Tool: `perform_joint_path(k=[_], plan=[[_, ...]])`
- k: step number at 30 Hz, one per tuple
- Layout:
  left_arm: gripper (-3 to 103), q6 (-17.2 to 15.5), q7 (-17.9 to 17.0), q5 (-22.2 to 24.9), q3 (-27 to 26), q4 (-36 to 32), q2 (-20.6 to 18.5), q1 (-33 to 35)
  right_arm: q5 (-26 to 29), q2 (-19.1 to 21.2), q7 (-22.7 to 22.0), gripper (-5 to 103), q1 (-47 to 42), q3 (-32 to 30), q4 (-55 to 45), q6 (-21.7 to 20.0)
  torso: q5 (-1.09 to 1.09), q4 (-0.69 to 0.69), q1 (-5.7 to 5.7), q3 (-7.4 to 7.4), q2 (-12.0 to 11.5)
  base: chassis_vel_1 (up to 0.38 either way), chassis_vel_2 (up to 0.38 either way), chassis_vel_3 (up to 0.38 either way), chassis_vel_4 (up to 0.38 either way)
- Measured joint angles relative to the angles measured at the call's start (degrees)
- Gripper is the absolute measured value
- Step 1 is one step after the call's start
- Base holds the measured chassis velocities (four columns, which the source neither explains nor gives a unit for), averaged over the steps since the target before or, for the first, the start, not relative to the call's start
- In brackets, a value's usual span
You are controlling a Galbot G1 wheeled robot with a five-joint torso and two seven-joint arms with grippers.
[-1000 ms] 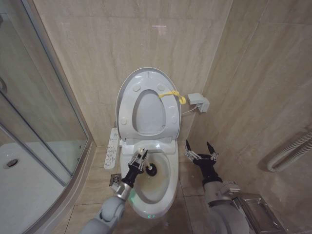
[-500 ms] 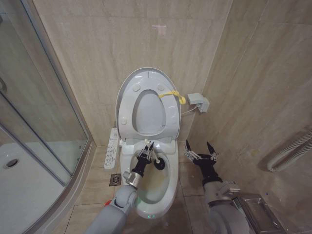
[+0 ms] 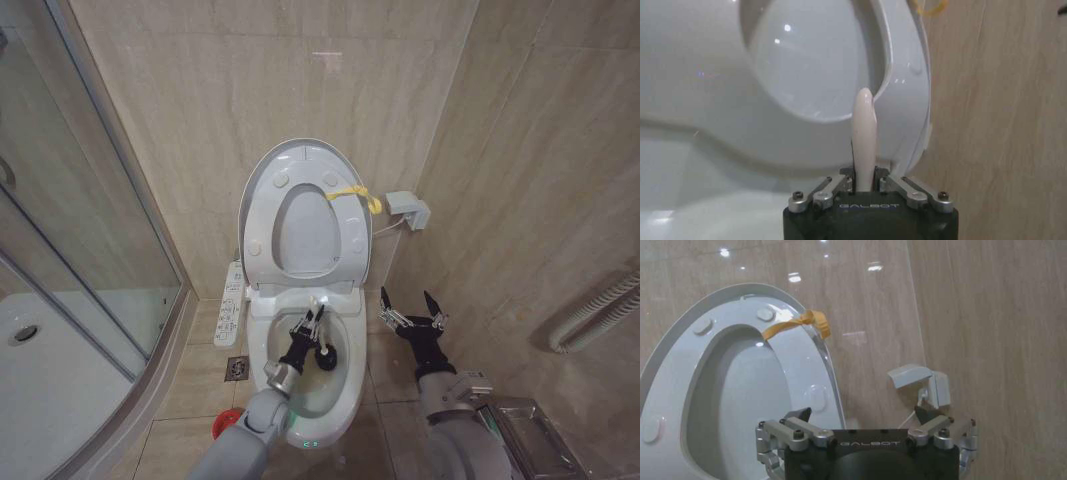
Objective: Open the toilet lid, clean the toilet bowl with a toilet brush, close the toilet lid, and flush.
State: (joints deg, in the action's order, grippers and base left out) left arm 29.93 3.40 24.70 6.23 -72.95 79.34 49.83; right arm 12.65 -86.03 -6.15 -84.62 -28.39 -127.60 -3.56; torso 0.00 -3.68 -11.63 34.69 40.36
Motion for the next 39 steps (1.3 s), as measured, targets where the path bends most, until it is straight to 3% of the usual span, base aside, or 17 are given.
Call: perform_joint_path(k=[14, 22, 30, 39], plan=[[18, 0.7, 0.4, -1.5, 0.3, 2.6, 0.9, 0.3, 0.0, 0.0, 0.0, 100, 0.0, 0.0, 0.0, 0.0, 0.0, 0.03, 0.0, -0.01, 0.0, 0.0, 0.0, 0.0, 0.0], [18, 0.3, 0.3, -1.4, 0.2, 0.8, 2.1, -1.5, 0.0, 0.0, 0.0, 100, 0.0, 0.0, 0.0, 0.0, 0.0, 0.0, 0.0, 0.0, 0.0, 0.0, 0.0, 0.0, 0.0], [18, 0.9, 0.9, -1.5, 0.6, 6.4, 3.4, -2.6, 0.0, 0.0, 0.0, 100, 0.0, 0.0, 0.0, 0.0, 0.0, 0.02, 0.0, 0.0, 0.0, 0.0, 0.0, 0.0, 0.0], [18, 0.9, 1.1, -1.6, 0.9, 5.5, 4.6, -5.6, 0.0, 0.0, 0.0, 100, 0.0, 0.0, 0.0, 0.0, 0.0, 0.0, 0.0, 0.0, 0.0, 0.0, 0.0, 0.0, 0.0]])
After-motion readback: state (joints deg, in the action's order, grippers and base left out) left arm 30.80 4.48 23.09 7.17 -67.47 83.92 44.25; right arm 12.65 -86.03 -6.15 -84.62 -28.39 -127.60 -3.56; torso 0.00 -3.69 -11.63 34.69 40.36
